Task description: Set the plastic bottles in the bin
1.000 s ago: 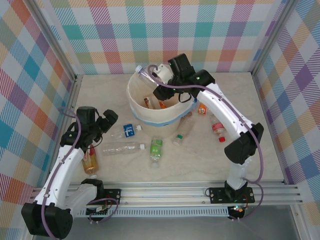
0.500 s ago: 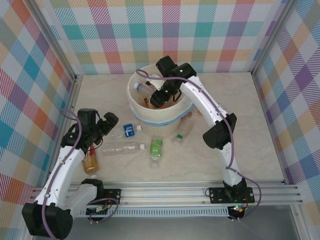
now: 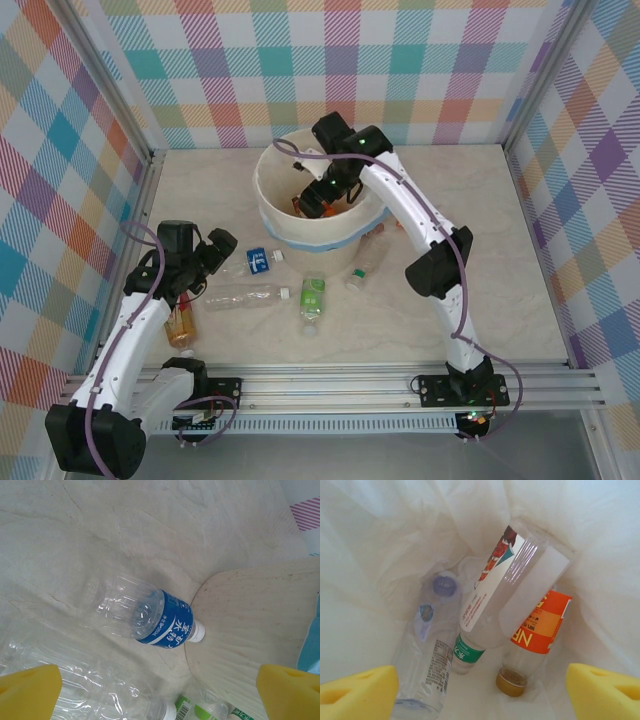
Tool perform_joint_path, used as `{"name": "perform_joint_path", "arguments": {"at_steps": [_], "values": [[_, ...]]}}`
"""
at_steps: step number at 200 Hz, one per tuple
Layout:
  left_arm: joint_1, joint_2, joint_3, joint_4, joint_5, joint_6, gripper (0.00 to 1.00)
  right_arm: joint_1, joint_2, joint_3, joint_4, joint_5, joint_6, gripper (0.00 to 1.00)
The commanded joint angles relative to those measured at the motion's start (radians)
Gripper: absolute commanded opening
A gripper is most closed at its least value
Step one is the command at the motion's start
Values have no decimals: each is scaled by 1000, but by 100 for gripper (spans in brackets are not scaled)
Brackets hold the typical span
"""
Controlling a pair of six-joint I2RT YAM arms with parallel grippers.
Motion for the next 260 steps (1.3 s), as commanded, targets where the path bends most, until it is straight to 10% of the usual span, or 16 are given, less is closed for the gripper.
{"name": "perform_joint_path", "arguments": {"at_steps": [1, 157, 260], "values": [[17, -4, -9, -18, 3, -12, 100, 1, -94, -9, 57, 5, 41, 91], [-17, -146, -142, -123, -19, -143, 100, 1, -883, -1082, 1066, -23, 451, 100], [-161, -131, -358, 62, -21, -565, 100, 1, -1127, -1446, 1382, -153, 530, 100]]}}
